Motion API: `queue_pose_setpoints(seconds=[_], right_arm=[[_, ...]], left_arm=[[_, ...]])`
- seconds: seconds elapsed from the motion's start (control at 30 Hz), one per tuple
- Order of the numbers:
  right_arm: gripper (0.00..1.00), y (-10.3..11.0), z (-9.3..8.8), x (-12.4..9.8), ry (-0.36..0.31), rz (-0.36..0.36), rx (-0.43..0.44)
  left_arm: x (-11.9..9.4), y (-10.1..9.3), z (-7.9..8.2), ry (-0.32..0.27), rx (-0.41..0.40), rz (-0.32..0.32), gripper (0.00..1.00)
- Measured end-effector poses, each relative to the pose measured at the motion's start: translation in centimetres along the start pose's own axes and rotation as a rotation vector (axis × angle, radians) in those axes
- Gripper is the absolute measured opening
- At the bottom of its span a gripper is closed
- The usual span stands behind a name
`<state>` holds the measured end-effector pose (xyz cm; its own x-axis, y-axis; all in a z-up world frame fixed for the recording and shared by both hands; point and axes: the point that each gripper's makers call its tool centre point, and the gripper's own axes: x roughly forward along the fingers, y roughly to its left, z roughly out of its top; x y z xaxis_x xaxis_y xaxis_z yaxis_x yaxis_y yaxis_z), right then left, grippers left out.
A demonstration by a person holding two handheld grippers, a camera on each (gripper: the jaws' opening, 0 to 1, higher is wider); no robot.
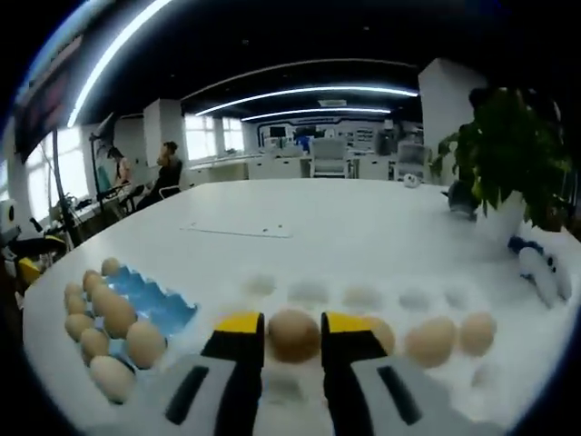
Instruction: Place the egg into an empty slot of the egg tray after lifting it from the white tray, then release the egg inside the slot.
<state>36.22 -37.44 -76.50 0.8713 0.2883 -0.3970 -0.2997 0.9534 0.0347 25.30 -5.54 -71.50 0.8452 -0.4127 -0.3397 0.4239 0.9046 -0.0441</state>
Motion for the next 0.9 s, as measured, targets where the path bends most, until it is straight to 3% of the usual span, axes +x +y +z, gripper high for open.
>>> queue_pose_setpoints(seconds=[0.07, 0.1, 0.23, 0.3, 0.43, 0.7, 0.9], right_arm=[[0.24, -0.4, -0.2, 0.3, 0.001, -0.002, -0.041], [0.25, -0.2, -0.7, 0.6, 0.018, 0.008, -0.021], [0.26, -0.1, -0.9, 0.6, 0.009, 0.012, -0.169], [0.26, -0.3, -0.9, 0.6, 0.001, 0.012, -0.145], [0.26, -0.2, -0.9, 0.9, 0.015, 0.021, -0.181], [0.25, -0.5, -0.8, 0.7, 0.027, 0.038, -0.122], [0.25, -0.3, 0.9, -0.2, -0.011, 0.045, -0.111]], left_arm=[[-0.1, 0.1, 0.1, -0.002, -0.001, 0.005, 0.82], [-0.1, 0.1, 0.1, -0.003, -0.004, 0.005, 0.82], [-0.2, 0.4, 0.1, -0.001, -0.003, 0.011, 0.82], [-0.2, 0.5, 0.1, -0.002, -0.001, 0.014, 0.82], [-0.2, 0.7, 0.2, -0.001, 0.001, 0.013, 0.82], [-0.1, 0.5, 0.3, -0.001, 0.004, 0.009, 0.82], [-0.1, 0.7, 0.3, -0.002, 0.001, 0.014, 0.82]])
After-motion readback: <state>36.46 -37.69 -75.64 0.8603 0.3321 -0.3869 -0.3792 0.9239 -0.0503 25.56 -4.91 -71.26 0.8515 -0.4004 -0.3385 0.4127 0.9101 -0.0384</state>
